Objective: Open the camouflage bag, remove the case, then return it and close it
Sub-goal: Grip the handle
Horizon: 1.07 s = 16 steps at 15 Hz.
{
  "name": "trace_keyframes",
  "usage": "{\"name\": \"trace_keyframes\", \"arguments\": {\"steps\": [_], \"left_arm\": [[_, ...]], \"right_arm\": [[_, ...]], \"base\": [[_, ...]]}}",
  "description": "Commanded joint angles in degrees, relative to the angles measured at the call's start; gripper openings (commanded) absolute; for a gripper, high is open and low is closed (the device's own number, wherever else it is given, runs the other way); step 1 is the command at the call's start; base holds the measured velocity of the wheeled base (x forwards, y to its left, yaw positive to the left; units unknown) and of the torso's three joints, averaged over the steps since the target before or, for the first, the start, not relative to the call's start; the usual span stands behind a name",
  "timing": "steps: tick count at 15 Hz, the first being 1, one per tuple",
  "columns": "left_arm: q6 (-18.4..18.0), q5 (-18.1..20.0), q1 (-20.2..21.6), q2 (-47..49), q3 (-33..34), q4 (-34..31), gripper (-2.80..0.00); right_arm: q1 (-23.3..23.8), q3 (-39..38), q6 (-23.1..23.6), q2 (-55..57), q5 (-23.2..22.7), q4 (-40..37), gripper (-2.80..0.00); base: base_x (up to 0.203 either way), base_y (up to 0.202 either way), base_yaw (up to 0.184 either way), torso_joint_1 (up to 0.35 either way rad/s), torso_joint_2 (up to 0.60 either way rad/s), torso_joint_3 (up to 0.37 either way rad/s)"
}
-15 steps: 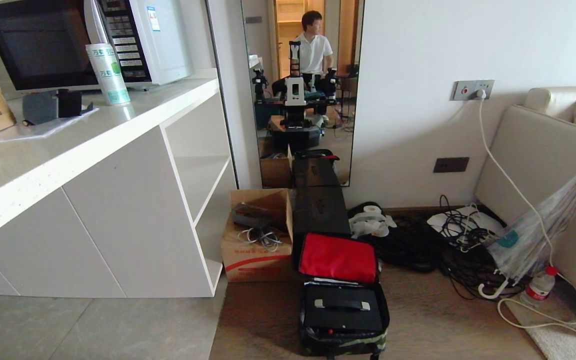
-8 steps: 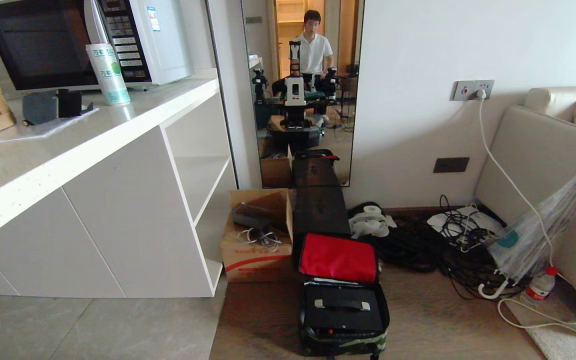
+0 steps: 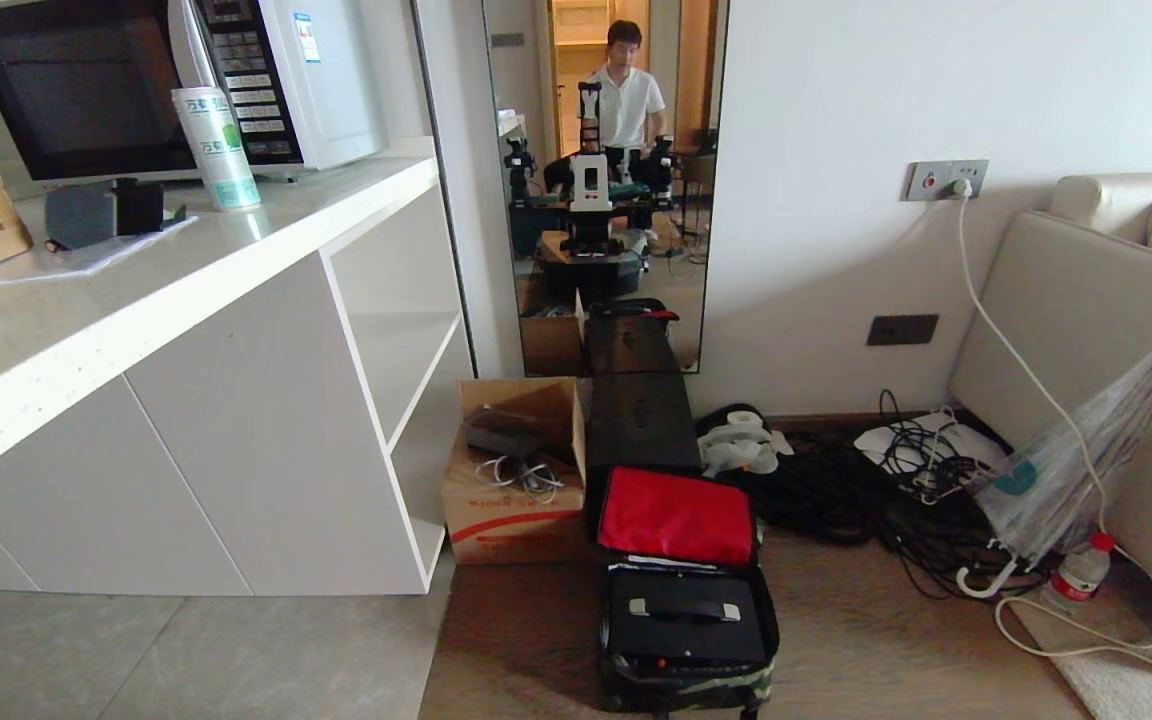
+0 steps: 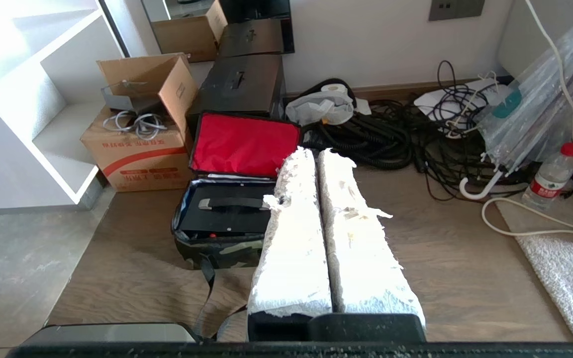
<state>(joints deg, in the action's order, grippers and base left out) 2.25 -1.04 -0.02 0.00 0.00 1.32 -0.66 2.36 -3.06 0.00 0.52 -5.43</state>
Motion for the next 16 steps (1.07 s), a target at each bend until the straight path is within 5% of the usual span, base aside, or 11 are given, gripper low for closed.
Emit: {"name": "trace_keyframes", "arguments": {"steps": [1,16], "left_arm": [[0.0,0.0,0.0,0.0,0.5,0.1,-2.8],[0.0,0.0,0.0,0.0,0.5,0.0,-2.8]], "right_arm": [[0.0,0.0,0.0,0.1,0.0,-0.1,-2.8],[0.0,0.0,0.0,0.0,0.0,0.0,-2.8]], "base": [[0.0,0.0,0.0,0.0,0.0,0.0],[0.0,0.0,0.0,0.0,0.0,0.0]]}}
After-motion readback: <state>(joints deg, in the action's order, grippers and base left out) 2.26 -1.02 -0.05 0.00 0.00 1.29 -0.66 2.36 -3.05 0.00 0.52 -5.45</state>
